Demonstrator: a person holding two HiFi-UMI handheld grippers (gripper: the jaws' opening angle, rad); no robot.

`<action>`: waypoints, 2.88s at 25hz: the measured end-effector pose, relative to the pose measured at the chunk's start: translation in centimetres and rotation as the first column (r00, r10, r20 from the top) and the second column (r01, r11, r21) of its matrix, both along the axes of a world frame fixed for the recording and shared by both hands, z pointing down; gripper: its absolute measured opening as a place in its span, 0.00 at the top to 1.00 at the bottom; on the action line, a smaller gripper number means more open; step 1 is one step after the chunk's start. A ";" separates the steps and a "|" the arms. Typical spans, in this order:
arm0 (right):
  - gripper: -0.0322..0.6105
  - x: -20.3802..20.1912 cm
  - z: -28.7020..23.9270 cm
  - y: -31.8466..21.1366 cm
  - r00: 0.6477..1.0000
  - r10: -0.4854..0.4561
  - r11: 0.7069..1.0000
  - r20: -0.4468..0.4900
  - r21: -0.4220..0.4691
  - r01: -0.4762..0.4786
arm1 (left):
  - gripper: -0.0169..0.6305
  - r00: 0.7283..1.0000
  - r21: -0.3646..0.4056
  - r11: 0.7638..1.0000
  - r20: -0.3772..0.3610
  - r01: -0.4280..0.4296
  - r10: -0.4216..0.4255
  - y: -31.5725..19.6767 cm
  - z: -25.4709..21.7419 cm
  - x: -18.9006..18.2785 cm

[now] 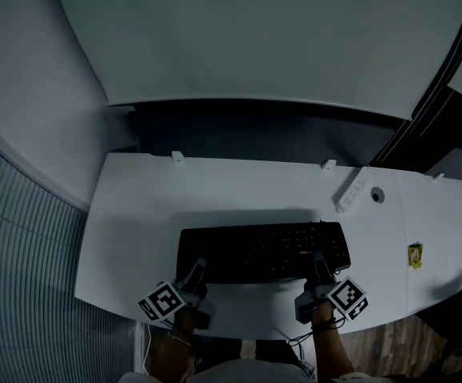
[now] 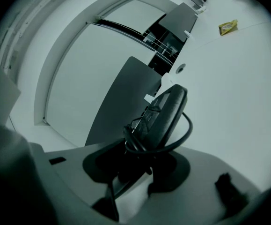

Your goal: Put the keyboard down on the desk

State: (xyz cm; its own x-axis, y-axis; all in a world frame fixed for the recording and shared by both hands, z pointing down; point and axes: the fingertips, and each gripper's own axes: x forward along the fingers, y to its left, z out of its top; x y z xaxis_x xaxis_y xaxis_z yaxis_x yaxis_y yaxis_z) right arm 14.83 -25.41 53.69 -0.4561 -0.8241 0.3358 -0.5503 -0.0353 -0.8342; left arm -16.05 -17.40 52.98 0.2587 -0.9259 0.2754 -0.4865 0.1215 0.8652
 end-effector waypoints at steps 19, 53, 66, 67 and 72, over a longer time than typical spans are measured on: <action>0.69 -1.1 5.8 0.5 0.999 -0.027 0.993 -0.036 -0.114 0.023 | 0.74 0.998 -0.146 0.989 -0.051 0.028 -0.036 1.4 6.3 -0.8; 0.62 -1.4 7.1 2.3 0.994 -0.082 0.961 -0.069 -0.269 0.061 | 0.74 0.999 -0.177 0.984 -0.045 0.007 -0.015 1.1 5.8 -1.7; 0.61 -1.3 7.5 4.7 0.993 -0.117 0.926 0.018 -0.358 0.116 | 0.75 0.999 -0.170 0.985 -0.036 0.027 -0.034 0.8 5.2 -2.2; 0.61 -1.4 7.5 4.8 0.992 -0.125 0.925 0.026 -0.359 0.126 | 0.75 0.999 -0.166 0.986 -0.034 0.026 -0.032 0.7 5.1 -2.2; 0.61 -1.7 7.1 5.5 0.990 -0.135 0.926 0.038 -0.350 0.140 | 0.75 0.998 -0.155 0.987 -0.045 0.041 -0.049 0.1 4.6 -2.6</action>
State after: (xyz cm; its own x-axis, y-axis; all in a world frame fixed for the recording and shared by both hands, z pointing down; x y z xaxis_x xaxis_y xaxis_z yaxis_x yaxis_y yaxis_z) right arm 13.13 -19.96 60.76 -0.5630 -0.5835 0.5853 -0.5598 -0.2518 -0.7895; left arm -18.65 -17.29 57.55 0.2341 -0.8846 0.4033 -0.4353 0.2755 0.8571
